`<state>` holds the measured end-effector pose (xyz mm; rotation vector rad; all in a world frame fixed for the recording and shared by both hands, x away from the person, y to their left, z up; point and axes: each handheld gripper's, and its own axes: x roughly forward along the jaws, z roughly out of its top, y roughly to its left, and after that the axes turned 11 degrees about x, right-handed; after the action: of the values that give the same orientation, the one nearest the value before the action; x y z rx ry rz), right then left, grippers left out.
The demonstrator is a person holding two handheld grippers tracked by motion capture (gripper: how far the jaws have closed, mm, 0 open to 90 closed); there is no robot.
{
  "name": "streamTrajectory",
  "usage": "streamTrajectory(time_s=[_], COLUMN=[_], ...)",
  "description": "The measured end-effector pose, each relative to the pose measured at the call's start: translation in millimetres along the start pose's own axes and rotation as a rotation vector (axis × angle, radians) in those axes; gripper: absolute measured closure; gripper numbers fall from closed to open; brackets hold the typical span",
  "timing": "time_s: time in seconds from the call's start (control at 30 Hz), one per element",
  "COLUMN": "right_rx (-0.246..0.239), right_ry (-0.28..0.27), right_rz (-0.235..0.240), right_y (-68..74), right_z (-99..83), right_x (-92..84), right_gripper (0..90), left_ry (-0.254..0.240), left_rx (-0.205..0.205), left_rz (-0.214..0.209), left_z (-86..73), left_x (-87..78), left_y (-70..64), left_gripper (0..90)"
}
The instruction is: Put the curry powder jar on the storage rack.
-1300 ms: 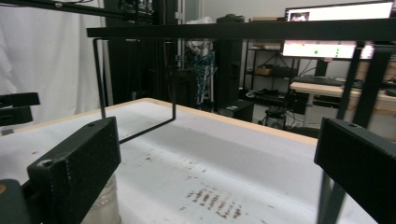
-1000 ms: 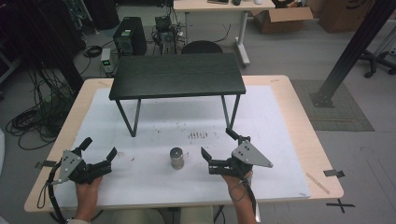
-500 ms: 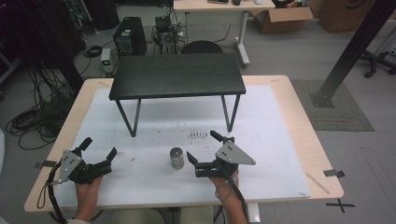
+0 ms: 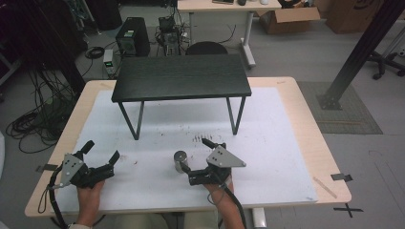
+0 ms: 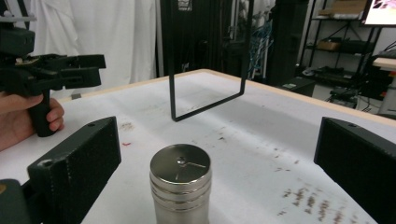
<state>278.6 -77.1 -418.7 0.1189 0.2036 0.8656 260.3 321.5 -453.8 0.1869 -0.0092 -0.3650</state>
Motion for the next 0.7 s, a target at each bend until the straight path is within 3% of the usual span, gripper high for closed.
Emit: streamTrajectory(time_s=[0.7], right_rx=[0.021], right_ry=[0.133], right_rz=[0.032], right_y=[1.7], right_z=[-23.1], right_x=[34.5], right_gripper=[2.0], left_ry=[-0.001], left_rx=[0.0], left_rz=[0.0], left_z=[0.0], left_x=[-0.1], left_y=[0.1], left_gripper=[0.5])
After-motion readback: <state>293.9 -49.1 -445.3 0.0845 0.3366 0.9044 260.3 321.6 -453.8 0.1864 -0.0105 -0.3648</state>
